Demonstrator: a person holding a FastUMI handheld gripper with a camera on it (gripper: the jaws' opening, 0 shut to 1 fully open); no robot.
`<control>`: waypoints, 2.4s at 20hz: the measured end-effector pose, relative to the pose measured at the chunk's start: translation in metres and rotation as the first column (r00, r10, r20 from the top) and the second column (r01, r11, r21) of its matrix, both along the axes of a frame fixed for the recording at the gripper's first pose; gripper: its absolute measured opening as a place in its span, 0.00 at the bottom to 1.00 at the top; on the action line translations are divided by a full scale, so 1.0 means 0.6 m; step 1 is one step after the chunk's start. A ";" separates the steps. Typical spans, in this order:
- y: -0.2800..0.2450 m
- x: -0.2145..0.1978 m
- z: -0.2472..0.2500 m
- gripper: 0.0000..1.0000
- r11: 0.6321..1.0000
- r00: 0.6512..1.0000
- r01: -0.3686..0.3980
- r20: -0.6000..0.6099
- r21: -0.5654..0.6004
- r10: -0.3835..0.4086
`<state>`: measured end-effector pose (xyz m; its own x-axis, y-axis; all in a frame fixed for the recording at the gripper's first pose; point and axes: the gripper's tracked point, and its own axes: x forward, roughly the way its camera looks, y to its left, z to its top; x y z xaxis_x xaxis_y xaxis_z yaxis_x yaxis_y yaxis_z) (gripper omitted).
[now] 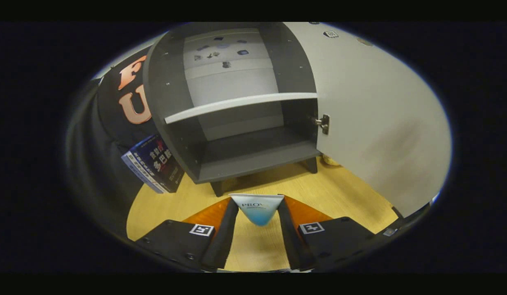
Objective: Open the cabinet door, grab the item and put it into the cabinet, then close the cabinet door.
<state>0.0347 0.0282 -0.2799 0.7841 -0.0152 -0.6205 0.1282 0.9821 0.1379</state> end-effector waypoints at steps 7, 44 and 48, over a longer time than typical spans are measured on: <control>0.002 0.144 0.192 0.62 0.997 0.989 -0.058 0.135 -0.054 0.065; -0.036 0.035 0.401 0.96 0.983 0.929 -0.032 0.358 -0.179 0.095; -0.074 -0.072 0.426 0.96 0.981 0.915 0.000 0.396 -0.195 0.079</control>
